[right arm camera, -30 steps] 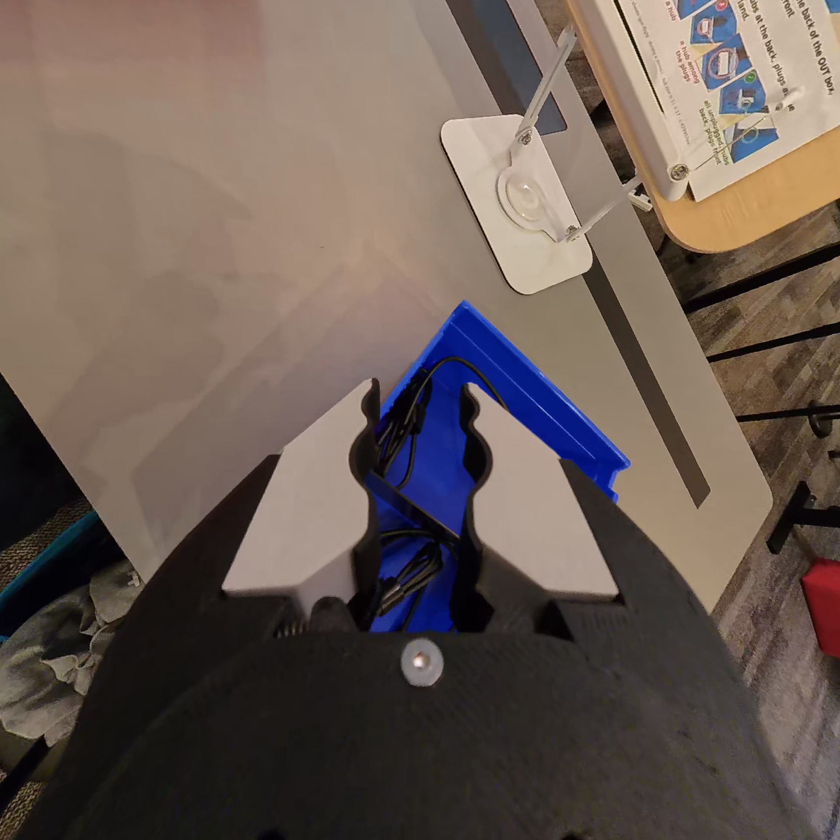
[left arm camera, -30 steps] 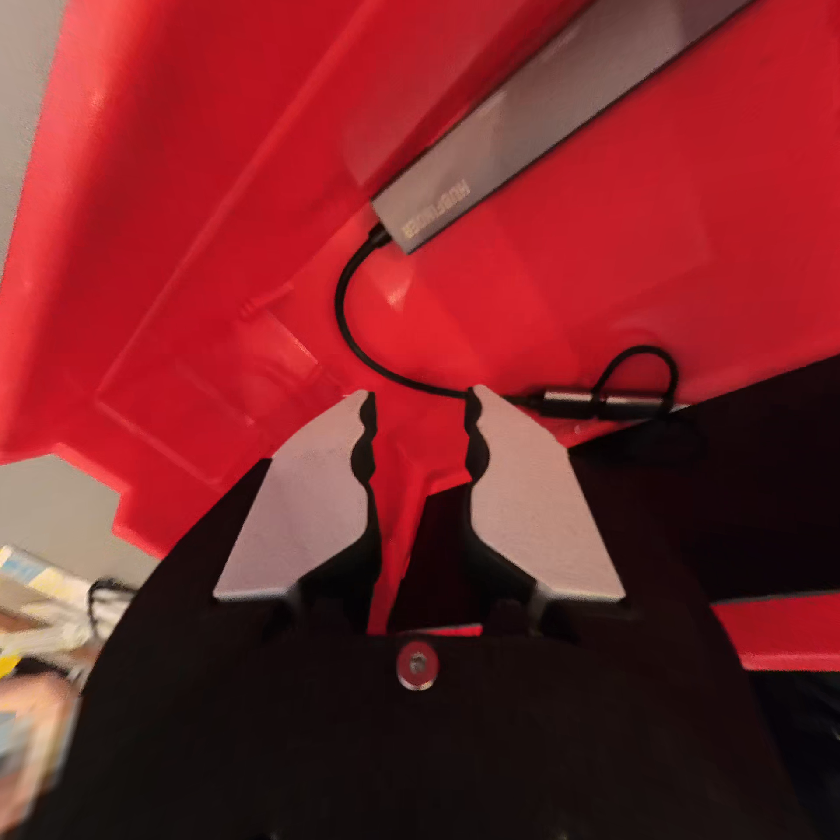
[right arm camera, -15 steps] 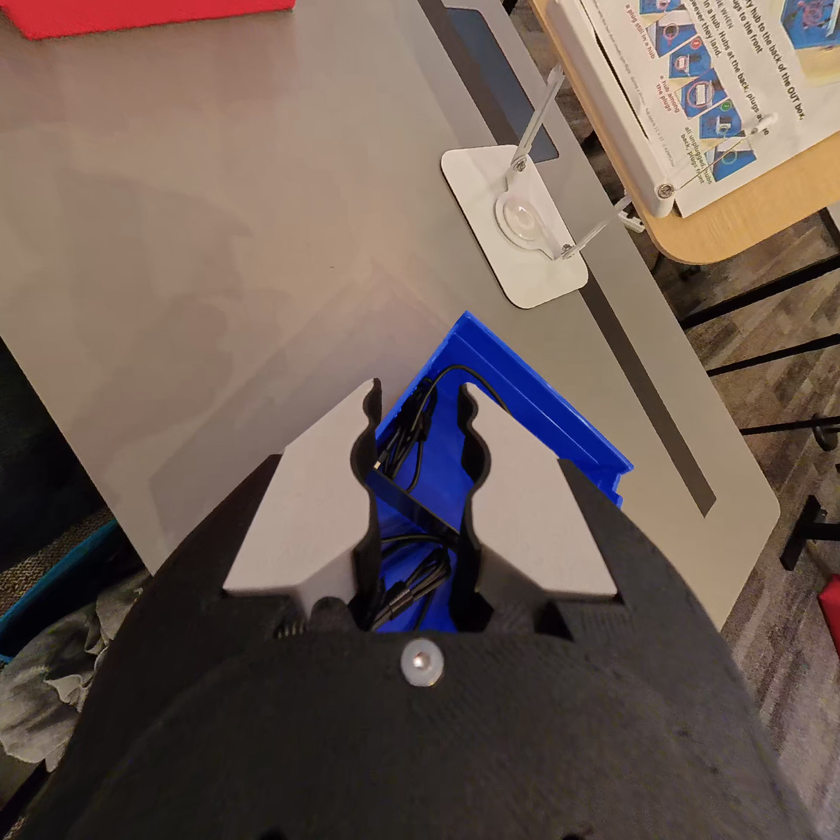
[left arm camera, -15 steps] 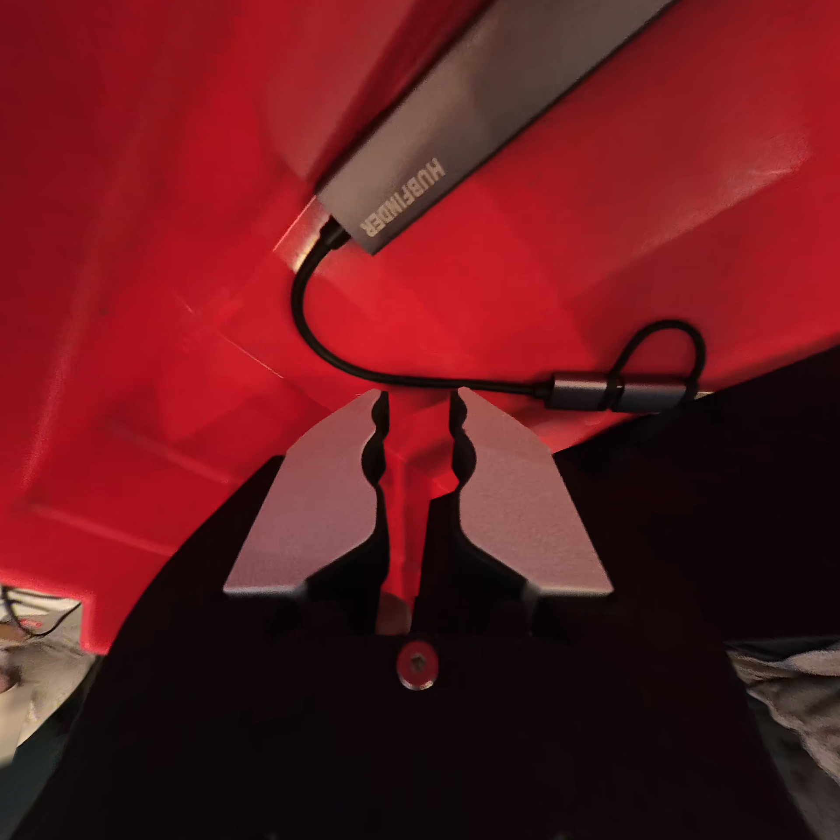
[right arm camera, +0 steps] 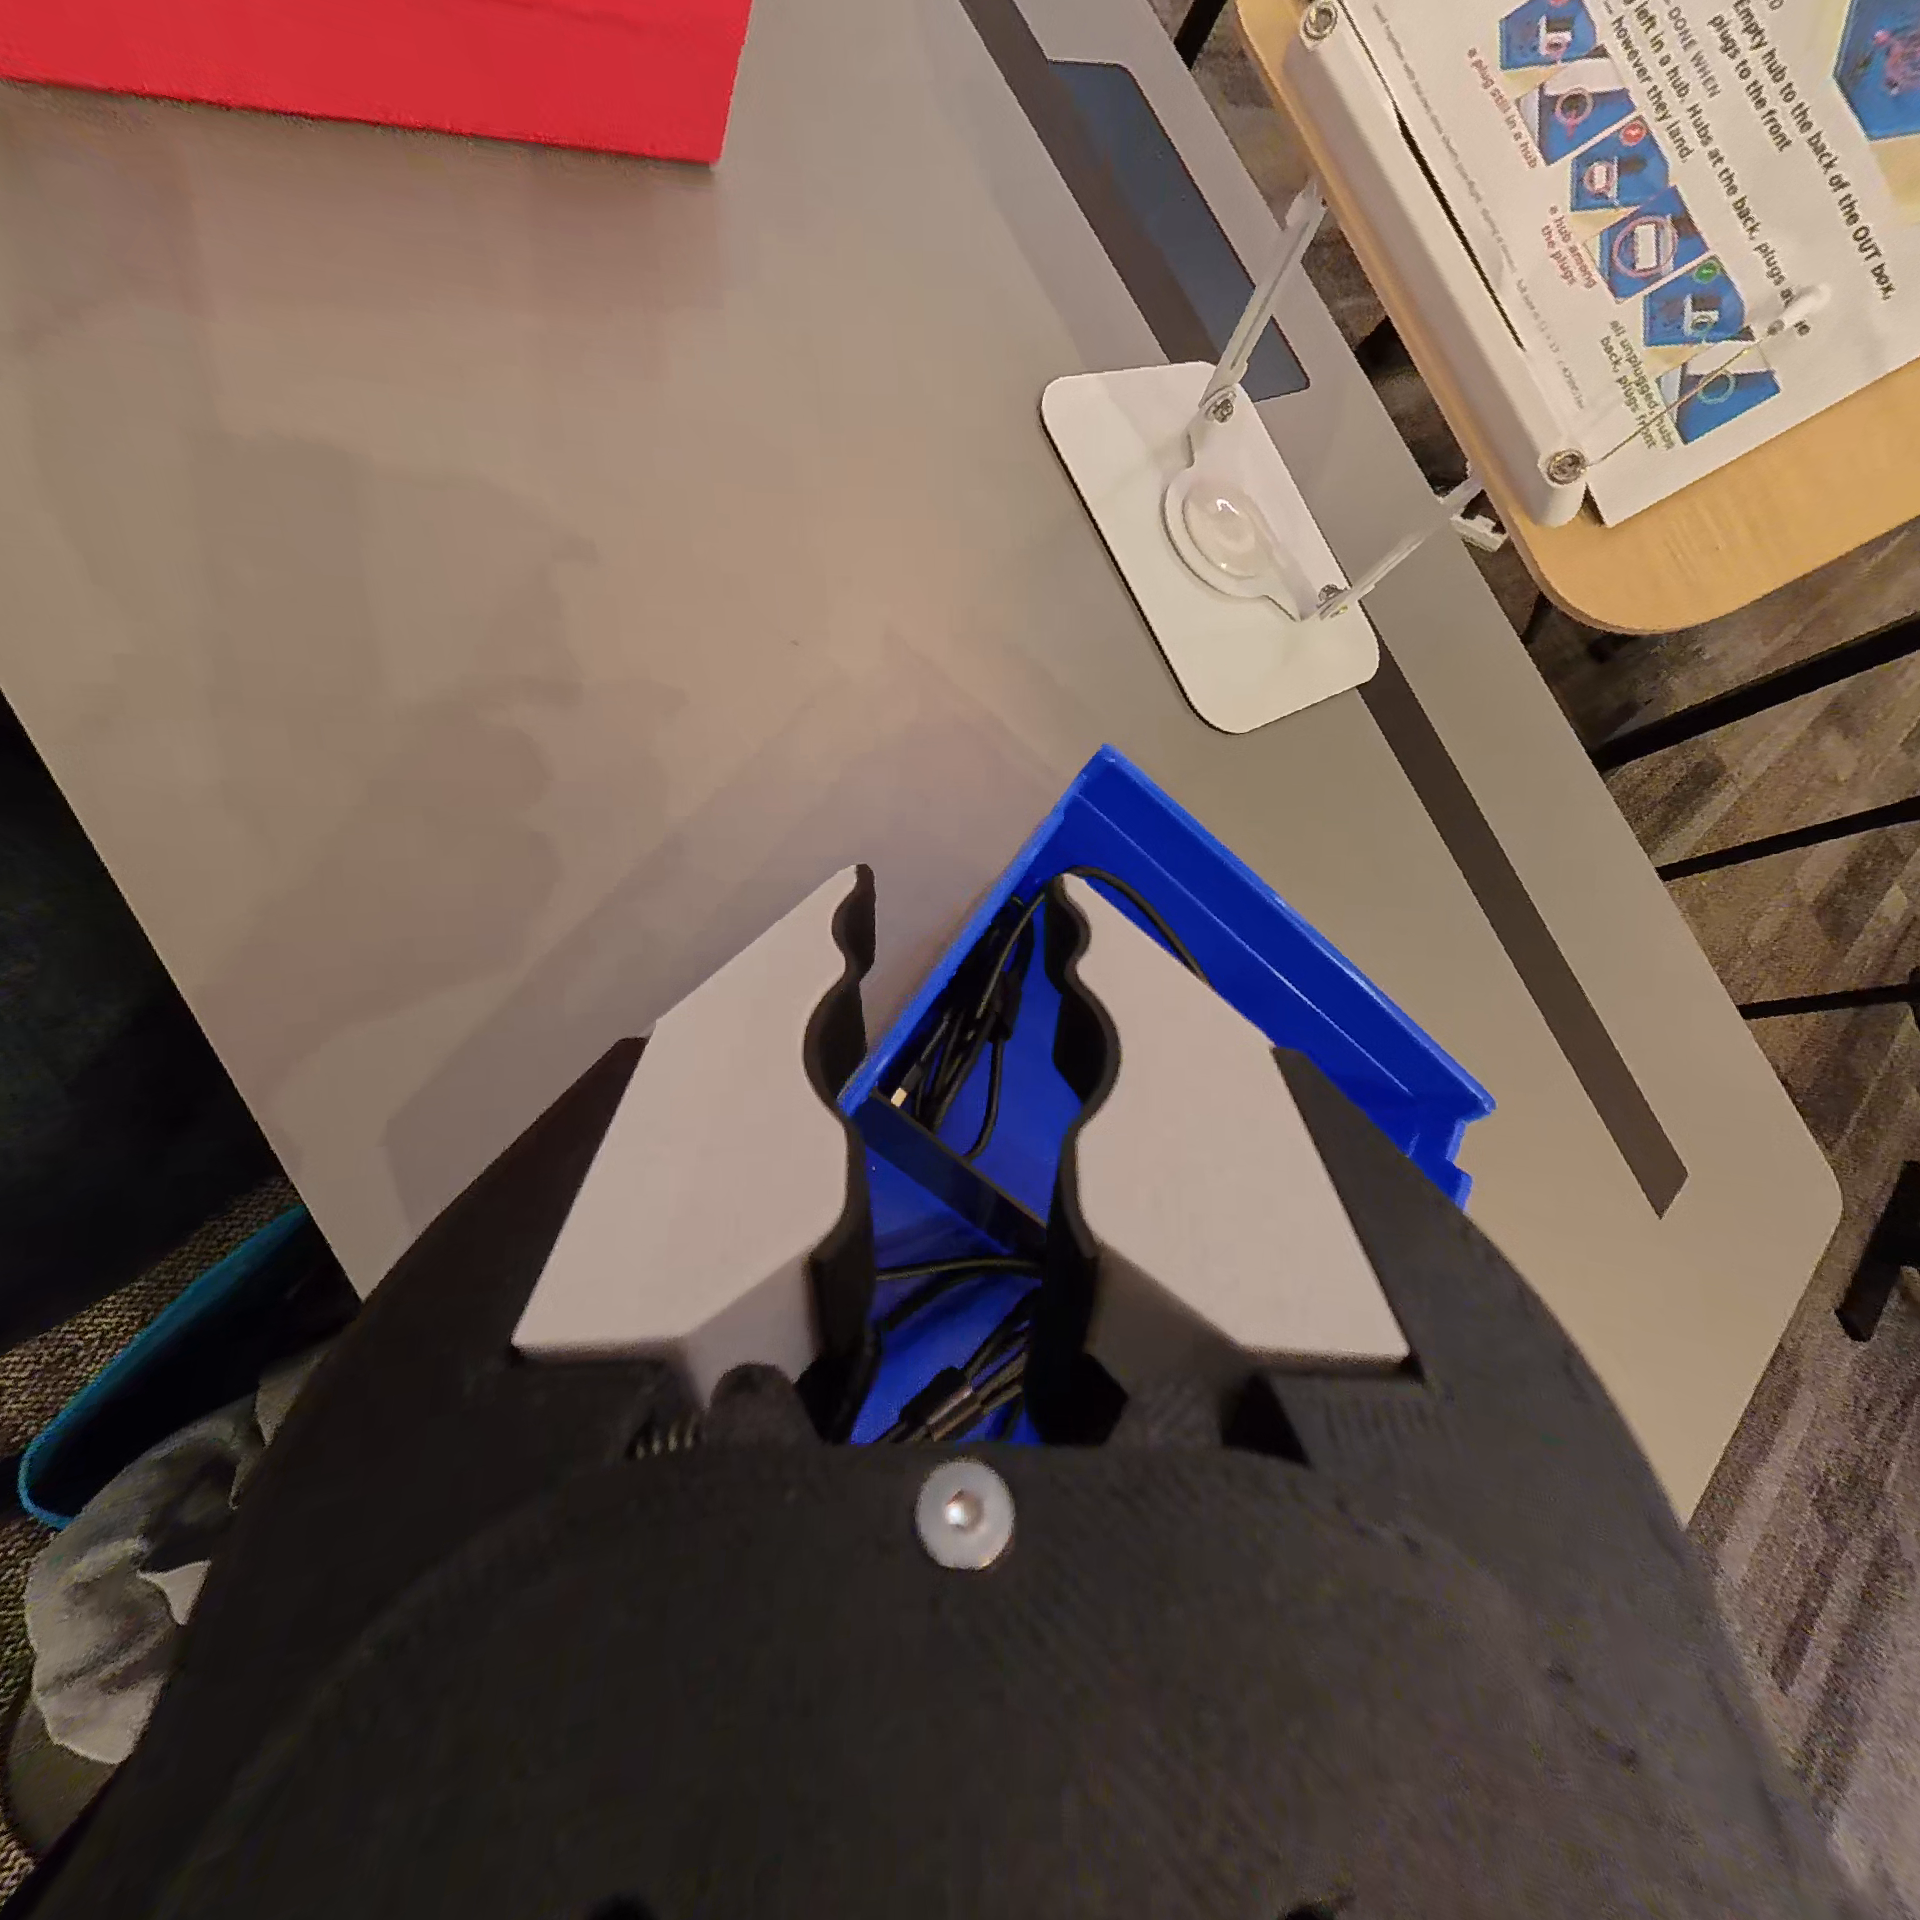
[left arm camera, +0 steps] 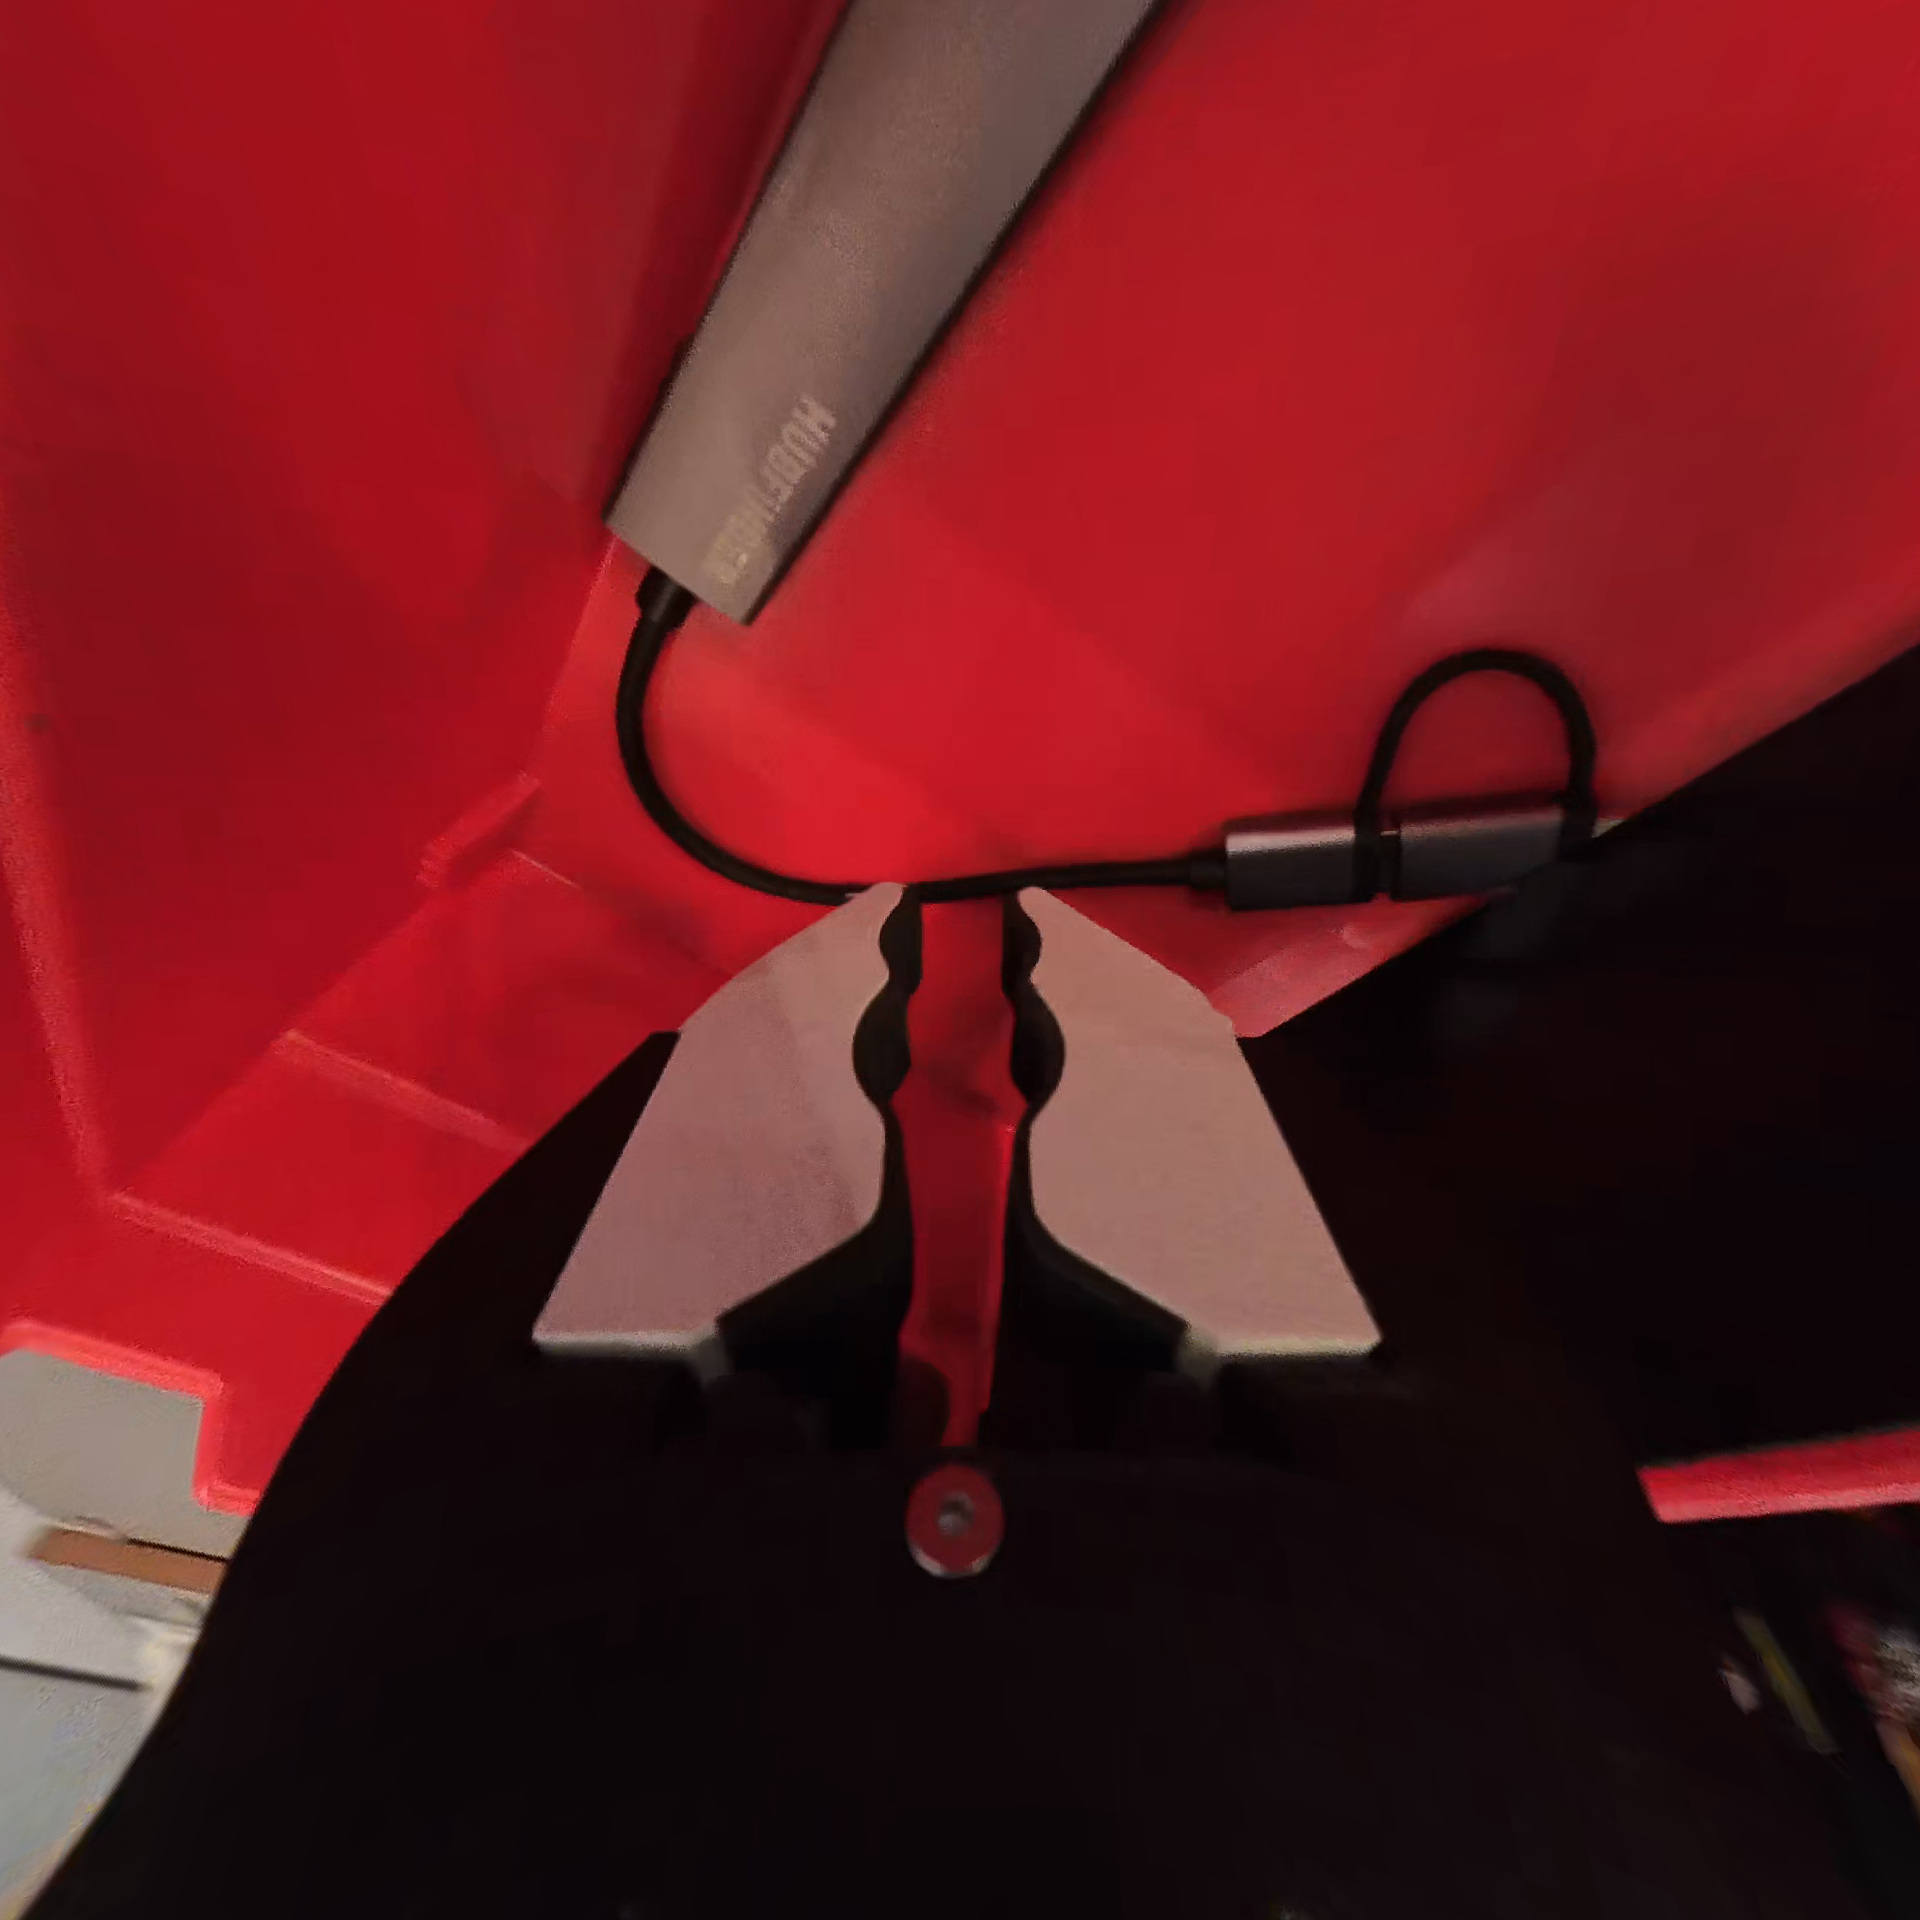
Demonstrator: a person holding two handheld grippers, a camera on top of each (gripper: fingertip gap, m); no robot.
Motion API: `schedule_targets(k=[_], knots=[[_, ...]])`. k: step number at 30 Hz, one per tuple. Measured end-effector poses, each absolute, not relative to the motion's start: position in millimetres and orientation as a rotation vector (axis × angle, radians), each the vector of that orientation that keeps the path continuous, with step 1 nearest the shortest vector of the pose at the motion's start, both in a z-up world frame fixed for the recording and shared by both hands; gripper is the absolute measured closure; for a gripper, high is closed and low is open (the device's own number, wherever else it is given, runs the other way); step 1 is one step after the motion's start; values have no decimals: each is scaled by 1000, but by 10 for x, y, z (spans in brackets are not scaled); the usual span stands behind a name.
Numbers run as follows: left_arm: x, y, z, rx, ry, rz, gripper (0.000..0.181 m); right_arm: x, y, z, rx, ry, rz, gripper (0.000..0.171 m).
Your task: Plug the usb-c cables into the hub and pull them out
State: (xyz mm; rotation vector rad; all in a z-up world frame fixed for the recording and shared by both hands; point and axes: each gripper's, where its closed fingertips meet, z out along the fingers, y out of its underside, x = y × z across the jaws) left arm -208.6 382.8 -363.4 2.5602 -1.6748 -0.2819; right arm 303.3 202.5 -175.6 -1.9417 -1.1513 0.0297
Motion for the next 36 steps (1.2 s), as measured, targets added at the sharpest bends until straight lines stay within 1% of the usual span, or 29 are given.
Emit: schedule_targets(k=[1,3,5,8,9,13,16,19,22,23,28,32,36], knots=[[-2031,3834,-3630,2526,-1740,-286,164,3019,2022,-1761,-1943,-1153,29,141],[-1903,3845,-3611,2480,-1859,-272,149,3001,2012,-1776,-1948,-1157,31,141],[-1866,3852,-3563,2513,-1796,-296,133,2997,2006,-1796,-1954,-1161,27,141],[-1869,3876,-3518,2645,-1570,-347,136,2992,2005,-1793,-1952,-1163,26,141],[-1824,3839,-3509,2684,-1523,-300,133,2990,2009,-1788,-1949,-1161,27,141],[-1653,3784,-3490,2897,-1268,-69,133,2962,2018,-1782,-1936,-1158,46,141],[-1717,3858,-3515,2971,-1091,-39,135,2925,2015,-1782,-1924,-1160,59,141],[-1861,3835,-3613,2858,-1035,-162,146,2896,2000,-1774,-1914,-1156,69,141],[-1815,3833,-3644,2790,-1039,-170,165,2896,1972,-1756,-1907,-1140,77,141],[-1808,3840,-3648,2781,-1042,-164,168,2899,1964,-1749,-1904,-1135,80,141],[-1812,3847,-3652,2829,-1020,-49,173,2926,1937,-1749,-1901,-1121,92,141],[-1825,3836,-3619,2874,-1086,-85,175,2961,1922,-1771,-1912,-1126,86,141],[-1777,3859,-3475,2933,-1122,-69,177,2957,1927,-1789,-1919,-1126,87,141]])
